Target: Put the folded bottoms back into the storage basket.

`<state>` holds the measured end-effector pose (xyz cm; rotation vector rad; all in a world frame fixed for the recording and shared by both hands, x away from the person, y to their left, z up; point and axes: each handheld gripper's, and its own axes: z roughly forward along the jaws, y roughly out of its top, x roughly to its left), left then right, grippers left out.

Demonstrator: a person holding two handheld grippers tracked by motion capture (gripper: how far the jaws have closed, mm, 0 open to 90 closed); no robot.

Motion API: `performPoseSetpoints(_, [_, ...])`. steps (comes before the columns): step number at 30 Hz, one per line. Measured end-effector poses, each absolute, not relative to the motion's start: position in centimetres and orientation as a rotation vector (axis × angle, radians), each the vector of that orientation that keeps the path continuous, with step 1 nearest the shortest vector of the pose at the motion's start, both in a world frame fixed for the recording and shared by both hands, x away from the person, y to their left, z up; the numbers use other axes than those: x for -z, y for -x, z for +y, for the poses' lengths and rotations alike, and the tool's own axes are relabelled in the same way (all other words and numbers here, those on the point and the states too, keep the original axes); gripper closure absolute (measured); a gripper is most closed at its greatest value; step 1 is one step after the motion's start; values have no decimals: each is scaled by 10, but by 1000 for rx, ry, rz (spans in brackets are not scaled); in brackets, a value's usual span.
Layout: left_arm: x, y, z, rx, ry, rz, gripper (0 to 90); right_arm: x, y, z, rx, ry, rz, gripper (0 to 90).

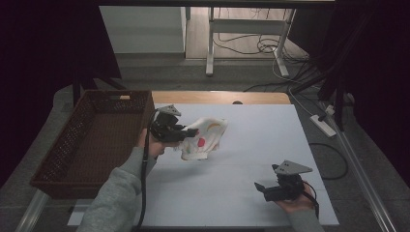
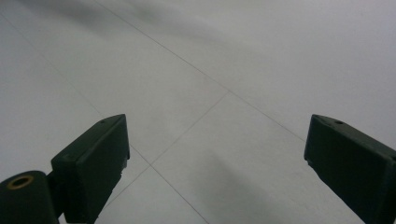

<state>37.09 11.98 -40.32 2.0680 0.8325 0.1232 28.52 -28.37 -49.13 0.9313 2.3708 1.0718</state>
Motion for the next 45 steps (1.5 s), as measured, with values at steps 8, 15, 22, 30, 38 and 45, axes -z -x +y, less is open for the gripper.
performPoseSetpoints(8, [399,-366,126,-122,-2036,831,771,491,-285,-284,-1067,-927,2369,70])
performPoseSetpoints(15, [396,-363,130,-134,-2029,828,771,492,-285,-283,-1068,-931,2370,70])
performPoseSetpoints(22, [389,-358,136,-153,-2016,818,771,491,-285,-283,-1068,-931,2369,70])
performPoseSetpoints(30, [383,-353,142,-168,-2003,813,771,492,-285,-283,-1068,-933,2368,70])
performPoseSetpoints(38, [380,-347,149,-181,-1991,813,771,492,-285,-283,-1062,-932,2370,70])
performPoseSetpoints(45, [378,-343,156,-192,-1976,820,771,492,-286,-283,-1057,-931,2373,70])
